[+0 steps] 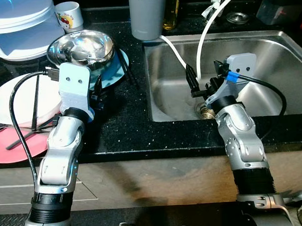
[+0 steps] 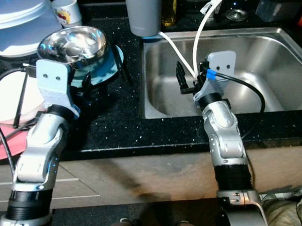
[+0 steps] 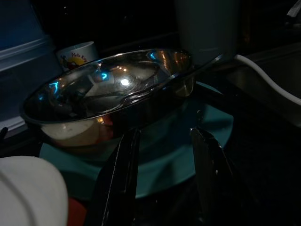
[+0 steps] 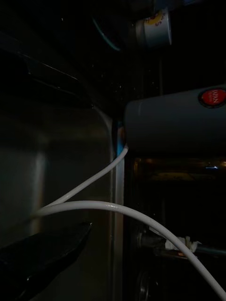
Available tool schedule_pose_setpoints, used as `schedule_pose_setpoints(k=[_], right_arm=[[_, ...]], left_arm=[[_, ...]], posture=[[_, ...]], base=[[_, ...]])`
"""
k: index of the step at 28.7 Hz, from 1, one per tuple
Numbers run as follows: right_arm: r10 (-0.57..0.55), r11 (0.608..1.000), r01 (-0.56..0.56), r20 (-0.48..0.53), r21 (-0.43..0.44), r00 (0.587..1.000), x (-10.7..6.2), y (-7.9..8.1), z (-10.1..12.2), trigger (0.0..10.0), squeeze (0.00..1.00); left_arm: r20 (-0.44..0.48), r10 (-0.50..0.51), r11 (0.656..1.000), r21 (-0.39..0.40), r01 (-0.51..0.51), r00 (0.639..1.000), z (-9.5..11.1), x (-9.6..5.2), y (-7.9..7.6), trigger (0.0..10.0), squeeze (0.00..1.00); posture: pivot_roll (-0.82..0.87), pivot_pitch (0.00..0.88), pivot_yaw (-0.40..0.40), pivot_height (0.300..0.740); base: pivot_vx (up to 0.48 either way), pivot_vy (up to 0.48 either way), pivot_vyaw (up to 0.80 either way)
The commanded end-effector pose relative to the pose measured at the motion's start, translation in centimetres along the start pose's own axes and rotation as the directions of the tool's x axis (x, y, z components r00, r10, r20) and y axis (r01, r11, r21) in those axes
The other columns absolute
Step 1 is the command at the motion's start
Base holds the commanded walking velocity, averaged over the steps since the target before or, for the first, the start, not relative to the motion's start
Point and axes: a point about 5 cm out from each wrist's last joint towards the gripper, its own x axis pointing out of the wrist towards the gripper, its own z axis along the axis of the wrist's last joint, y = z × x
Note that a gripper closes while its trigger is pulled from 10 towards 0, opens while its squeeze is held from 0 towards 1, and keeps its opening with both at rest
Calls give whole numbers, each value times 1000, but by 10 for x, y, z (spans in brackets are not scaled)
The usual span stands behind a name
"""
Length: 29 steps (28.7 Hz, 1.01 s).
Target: Kitchen organization
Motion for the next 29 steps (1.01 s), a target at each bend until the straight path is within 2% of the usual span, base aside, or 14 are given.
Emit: schedule_pose_setpoints(k=[1, 9, 13, 14, 16, 29], right_arm=[[0, 1000, 0, -13, 5, 1000, -2, -1, -3, 10000, 0], [4, 1000, -4, -11, 3, 1000, -1, 0, -2, 10000, 0], [5, 1000, -5, -13, 2, 1000, -1, 0, -2, 10000, 0], [5, 1000, -5, -13, 2, 1000, -1, 0, -2, 10000, 0], [6, 1000, -6, -13, 2, 1000, -1, 0, -2, 10000, 0], [10, 1000, -10, -2, 2, 1000, 1, 0, 1, 10000, 0]], left_arm=[[-11, -8, 1000, -4, 8, 1000, -1, -3, -2, 10000, 0], [-17, -6, 1000, -10, 6, 1000, -2, -3, -2, 10000, 0], [-25, 7, 1000, 9, -7, 1000, -2, -4, 1, 10000, 0], [-28, 16, 1000, 3, -16, 999, -3, -4, 2, 10000, 0], [-34, 44, 997, -58, -46, 998, -4, -4, 5, 10000, 0], [-44, 57, 996, -72, -60, 997, -5, -4, 5, 10000, 0]], posture=[[0, 154, 16, 740], [-1, 157, 13, 740], [-1, 162, 11, 740], [-1, 162, 11, 740], [-1, 164, 10, 740], [-2, 166, 6, 740]], base=[[0, 0, 0], [0, 0, 0], [0, -480, 0], [0, 0, 0], [0, 0, 0], [0, 0, 0]])
